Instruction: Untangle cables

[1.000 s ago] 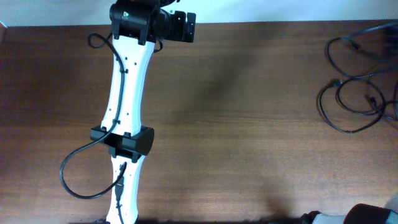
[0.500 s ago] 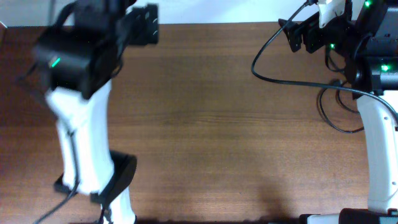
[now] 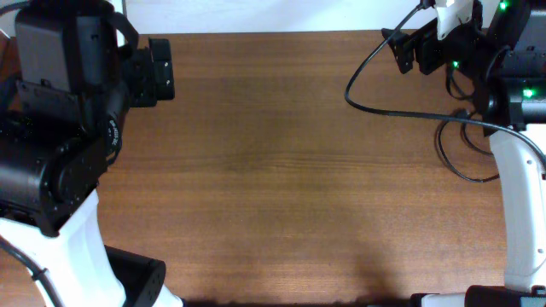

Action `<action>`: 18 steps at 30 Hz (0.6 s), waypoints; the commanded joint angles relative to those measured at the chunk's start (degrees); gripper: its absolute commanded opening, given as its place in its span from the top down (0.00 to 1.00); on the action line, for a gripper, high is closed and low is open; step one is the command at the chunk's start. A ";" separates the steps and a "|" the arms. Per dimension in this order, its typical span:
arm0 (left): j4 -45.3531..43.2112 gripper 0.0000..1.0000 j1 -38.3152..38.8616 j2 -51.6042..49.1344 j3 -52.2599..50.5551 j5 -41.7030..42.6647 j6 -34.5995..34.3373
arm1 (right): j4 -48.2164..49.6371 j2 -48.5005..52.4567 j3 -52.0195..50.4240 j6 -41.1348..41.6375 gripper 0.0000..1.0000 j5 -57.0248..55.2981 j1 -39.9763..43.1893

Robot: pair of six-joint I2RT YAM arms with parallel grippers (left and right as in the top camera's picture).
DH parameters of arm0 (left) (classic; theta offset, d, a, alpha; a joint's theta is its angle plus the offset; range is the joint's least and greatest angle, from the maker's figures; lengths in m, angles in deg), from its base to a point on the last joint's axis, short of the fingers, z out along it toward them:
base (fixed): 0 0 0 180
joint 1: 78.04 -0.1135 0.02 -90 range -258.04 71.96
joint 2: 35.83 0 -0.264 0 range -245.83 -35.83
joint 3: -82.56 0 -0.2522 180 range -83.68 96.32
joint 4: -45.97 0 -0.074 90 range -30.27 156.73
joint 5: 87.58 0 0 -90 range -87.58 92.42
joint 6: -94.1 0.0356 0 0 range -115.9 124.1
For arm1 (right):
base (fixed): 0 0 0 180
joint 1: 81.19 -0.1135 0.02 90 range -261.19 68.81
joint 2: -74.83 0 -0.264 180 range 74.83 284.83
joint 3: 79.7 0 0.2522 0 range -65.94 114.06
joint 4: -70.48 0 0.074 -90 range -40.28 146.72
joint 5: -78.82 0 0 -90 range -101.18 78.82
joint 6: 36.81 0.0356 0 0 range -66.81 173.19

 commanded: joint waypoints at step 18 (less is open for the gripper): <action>0.07 0.01 0.02 0.50 -0.22 -1.18 0.72 | -9.44 -6.27 -2.05 0.35 0.01 -18.56 0.17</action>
